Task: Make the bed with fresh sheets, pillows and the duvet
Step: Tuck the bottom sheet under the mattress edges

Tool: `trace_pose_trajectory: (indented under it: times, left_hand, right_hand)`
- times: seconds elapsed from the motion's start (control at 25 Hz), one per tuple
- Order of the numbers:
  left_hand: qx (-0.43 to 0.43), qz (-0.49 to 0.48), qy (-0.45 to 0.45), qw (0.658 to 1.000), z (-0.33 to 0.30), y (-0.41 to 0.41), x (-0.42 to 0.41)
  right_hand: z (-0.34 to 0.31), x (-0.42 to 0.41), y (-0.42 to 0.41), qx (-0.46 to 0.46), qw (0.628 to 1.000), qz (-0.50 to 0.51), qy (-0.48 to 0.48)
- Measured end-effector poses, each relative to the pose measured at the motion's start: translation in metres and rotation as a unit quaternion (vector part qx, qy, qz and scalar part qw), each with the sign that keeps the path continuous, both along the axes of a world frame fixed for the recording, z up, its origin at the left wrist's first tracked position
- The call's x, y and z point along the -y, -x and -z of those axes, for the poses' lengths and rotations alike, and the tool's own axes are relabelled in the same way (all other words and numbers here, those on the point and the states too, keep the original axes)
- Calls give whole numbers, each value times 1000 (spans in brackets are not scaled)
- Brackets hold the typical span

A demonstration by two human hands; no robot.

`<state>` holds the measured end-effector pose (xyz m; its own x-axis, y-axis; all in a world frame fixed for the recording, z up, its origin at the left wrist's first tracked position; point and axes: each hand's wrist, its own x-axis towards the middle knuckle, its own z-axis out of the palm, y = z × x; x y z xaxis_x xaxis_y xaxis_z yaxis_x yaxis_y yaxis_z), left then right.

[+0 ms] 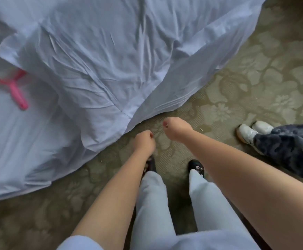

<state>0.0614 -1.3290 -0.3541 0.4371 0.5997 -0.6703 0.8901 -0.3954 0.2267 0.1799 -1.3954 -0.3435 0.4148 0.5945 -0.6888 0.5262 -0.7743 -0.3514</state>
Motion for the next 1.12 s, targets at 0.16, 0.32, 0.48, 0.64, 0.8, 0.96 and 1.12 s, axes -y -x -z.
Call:
trace_pose_trajectory:
  times: [0.16, 0.32, 0.48, 0.64, 0.8, 0.96, 1.12]
  left_hand:
    - [-6, 5, -36, 999, 57, 17, 19]
    - [44, -37, -64, 996, 139, 31, 0]
    - [64, -113, -119, 984, 225, 68, -27]
    - [68, -86, -252, 962, 320, 107, -76]
    - [143, -44, -452, 880, 395, 129, -114]
    - [195, 0, -545, 816, 444, 141, -129]
    - [212, 45, -540, 813, 458, 155, -130]
  right_hand:
    - [56, 4, 15, 27, 996, -84, 7]
    - [136, -20, 35, 60, 992, -106, -27]
    - [238, -56, 65, 57, 984, -142, -92]
    - [338, -105, 100, 73, 957, -217, -178]
    - [409, -143, 116, 183, 880, -282, -336]
    - [461, -165, 120, 340, 729, -308, -508]
    - [482, -174, 137, 356, 697, -265, -563]
